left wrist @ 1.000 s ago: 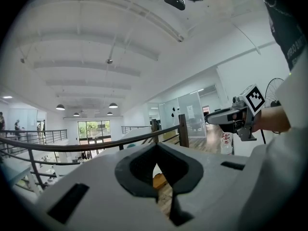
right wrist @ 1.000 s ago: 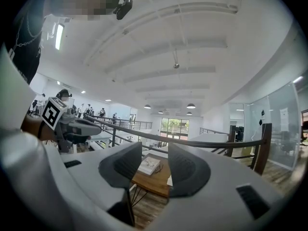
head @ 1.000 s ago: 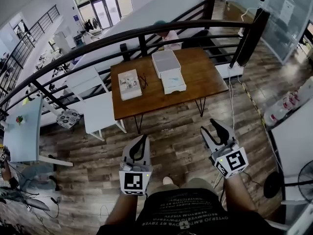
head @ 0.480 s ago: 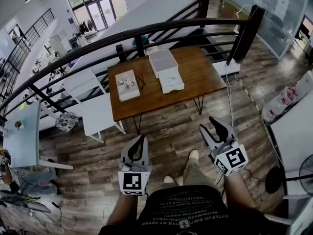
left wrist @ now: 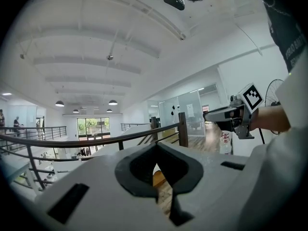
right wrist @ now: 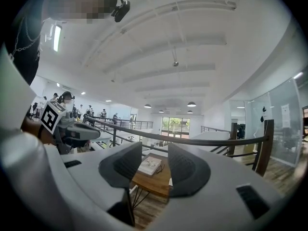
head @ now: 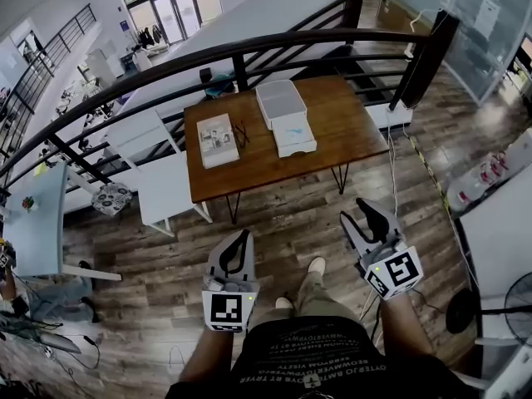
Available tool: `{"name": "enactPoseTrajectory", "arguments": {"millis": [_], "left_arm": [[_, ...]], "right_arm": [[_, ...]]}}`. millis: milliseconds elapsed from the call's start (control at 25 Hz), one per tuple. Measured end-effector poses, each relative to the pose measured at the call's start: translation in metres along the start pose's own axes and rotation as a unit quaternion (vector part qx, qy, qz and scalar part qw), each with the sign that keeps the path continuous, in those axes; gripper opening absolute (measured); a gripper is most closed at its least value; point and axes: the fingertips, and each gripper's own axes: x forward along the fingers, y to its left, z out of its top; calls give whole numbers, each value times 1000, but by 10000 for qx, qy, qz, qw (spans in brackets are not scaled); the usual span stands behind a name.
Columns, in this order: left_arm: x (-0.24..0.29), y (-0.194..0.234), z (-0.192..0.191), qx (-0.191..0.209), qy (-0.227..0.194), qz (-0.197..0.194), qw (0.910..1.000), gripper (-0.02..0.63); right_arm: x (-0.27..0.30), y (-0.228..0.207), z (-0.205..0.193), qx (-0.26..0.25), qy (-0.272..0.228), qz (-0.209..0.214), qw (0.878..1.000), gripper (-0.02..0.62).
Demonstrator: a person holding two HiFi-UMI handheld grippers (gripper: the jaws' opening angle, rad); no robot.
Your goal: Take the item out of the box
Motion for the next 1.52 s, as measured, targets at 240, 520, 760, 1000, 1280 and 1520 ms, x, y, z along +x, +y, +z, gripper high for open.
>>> {"name": "enactPoseTrajectory", "arguments": {"millis": [240,520,760,1000,1280,1520], "left_arm": [[17,10,-13,-37,120,85,9999,6],[41,7,-6,20,91,71,9999,6],[67,4,-11,10,243,70,9997,6],[92,9,-10,7,335,110,9994,6],[132,17,-12,41,339,183,9992,6],[171,16,-12,2,366,129,9992,6]], "right_arm": [[19,-5,-12,17,61,126,9999,166],[31,-28,-18,100,72,112,9999,164],[52,-48,-24,152,112,198,9996,163],[72,-67,-27,206,174,296,9992,161],[101,-94,-37,183,238,412,9987,161],[117,-123,-42,149,295,429,9985,161]]}}
